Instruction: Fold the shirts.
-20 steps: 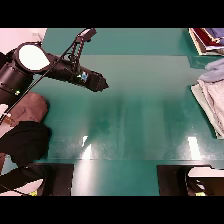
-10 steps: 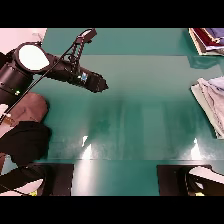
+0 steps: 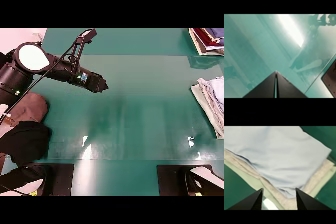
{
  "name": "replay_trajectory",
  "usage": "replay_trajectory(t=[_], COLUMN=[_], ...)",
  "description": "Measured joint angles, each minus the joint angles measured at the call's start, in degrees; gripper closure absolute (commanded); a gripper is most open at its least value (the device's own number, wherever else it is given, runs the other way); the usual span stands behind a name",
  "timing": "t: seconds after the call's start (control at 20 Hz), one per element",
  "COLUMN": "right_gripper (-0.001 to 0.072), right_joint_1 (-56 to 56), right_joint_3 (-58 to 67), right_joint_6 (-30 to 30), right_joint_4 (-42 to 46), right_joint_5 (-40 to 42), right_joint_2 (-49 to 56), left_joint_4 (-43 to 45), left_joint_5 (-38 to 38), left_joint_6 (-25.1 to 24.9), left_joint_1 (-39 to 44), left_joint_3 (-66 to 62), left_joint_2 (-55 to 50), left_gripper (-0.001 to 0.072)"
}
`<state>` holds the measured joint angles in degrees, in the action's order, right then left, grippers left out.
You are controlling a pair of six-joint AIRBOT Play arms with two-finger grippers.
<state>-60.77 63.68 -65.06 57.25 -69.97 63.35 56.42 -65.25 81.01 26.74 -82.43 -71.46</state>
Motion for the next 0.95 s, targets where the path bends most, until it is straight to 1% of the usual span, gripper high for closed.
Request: replay_trajectory(t=[0.1, 0.2, 0.3, 0.4, 0.45, 0.5, 0.55, 0.6, 0.65, 0.8, 0.95], right_gripper=[0.0230, 0.0230, 0.0233, 0.0234, 0.0269, 0.0341, 0.0480, 0.0637, 0.0698, 0.0698, 0.0697], right_joint_1=[3.23, 9.07, 18.05, 27.89, 32.65, 37.51, 41.72, 45.88, 49.33, 56.74, 60.04], right_joint_3=[-0.55, -0.81, -0.94, -1.01, -1.05, -1.05, -1.05, -1.05, -1.05, -1.05, -1.07], right_joint_6=[0.00, 0.00, 0.00, 0.00, 0.00, 0.00, 0.00, 0.00, 0.02, 0.02, 0.02], right_joint_4=[-4.81, -9.07, -12.37, -13.62, -13.75, -13.73, -13.68, -13.64, -13.64, -13.60, -13.60], right_joint_5=[-0.26, -0.46, -0.81, -0.61, -0.24, 0.13, 0.70, 1.22, 1.68, 3.04, 3.80], right_joint_2=[-1.07, -2.01, -2.89, -3.32, -3.45, -3.54, -3.61, -3.65, -3.69, -3.76, -3.76], left_joint_4=[-0.02, 0.00, -0.02, -0.02, -0.04, -0.04, -0.04, -0.07, -0.07, -0.09, -0.11], left_joint_5=[0.02, 0.04, -0.02, 0.11, 0.22, 0.61, 0.94, 1.49, 1.88, 3.10, 4.26], left_joint_6=[0.00, 0.00, 0.00, 0.00, 0.00, 0.00, 0.00, 0.00, 0.00, 0.00, 0.00], left_joint_1=[0.00, 0.00, 0.00, 0.00, 0.00, 0.00, 0.00, 0.00, 0.00, 0.00, 0.00], left_joint_3=[0.00, 0.00, 0.00, 0.00, 0.00, 0.00, 0.00, 0.00, 0.00, 0.00, 0.00], left_joint_2=[0.00, 0.00, 0.00, 0.00, 0.00, 0.00, 0.00, 0.00, 0.00, 0.00, 0.00], left_gripper=[0.0687, 0.0687, 0.0687, 0.0687, 0.0687, 0.0686, 0.0687, 0.0687, 0.0687, 0.0687, 0.0687])
